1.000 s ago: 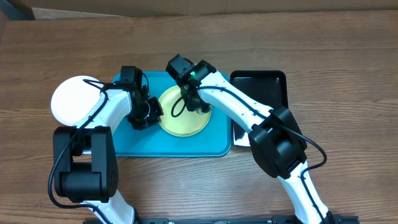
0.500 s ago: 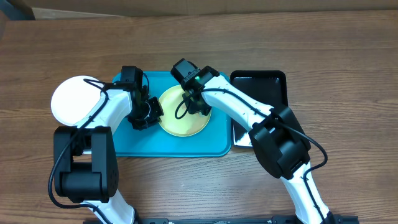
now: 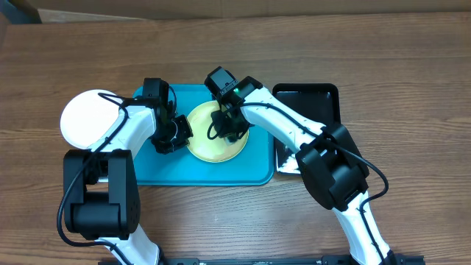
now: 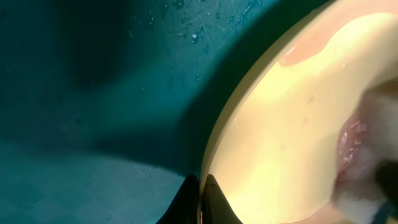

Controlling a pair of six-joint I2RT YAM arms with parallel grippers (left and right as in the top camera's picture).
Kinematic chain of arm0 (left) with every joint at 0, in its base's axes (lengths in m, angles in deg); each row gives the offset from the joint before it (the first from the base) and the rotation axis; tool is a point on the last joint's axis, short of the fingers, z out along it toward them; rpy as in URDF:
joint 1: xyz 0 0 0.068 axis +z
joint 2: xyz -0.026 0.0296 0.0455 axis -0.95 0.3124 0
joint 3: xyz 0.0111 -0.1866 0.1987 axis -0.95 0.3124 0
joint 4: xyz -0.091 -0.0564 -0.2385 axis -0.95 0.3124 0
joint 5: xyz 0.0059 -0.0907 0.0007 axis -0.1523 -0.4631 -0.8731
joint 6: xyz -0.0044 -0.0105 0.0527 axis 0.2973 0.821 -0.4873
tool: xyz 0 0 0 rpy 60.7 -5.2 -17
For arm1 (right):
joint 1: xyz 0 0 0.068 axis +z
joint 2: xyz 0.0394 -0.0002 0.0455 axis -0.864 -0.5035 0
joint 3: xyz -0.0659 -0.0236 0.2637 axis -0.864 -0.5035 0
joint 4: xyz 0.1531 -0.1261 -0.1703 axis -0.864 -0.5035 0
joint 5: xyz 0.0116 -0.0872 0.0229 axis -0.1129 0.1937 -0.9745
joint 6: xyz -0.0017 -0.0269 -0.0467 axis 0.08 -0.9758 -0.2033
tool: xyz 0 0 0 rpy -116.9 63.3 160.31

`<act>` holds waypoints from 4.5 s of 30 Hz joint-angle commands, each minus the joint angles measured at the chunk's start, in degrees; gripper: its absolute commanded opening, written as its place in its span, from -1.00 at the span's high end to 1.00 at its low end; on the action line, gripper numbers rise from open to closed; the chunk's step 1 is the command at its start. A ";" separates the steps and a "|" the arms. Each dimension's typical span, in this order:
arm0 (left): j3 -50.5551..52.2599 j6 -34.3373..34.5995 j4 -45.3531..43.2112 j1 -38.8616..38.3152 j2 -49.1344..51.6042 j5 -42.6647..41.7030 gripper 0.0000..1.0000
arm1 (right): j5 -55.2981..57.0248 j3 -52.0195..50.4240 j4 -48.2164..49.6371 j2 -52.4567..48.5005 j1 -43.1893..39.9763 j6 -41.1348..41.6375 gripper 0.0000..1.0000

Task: Clean dirty plates on tray and stack at the side

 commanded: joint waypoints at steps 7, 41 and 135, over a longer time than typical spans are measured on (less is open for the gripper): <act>0.22 -1.11 -0.26 -0.39 -1.05 -0.07 0.92 | -19.98 3.50 0.28 -0.83 -0.48 -2.23 0.93; 0.22 -1.33 -0.07 -0.39 -1.05 0.11 0.83 | 15.21 -10.14 -13.07 9.70 -23.39 3.08 0.92; -24.09 -5.11 13.44 -11.37 -8.59 13.92 0.92 | 14.51 6.45 -17.18 10.80 -54.80 2.84 -1.00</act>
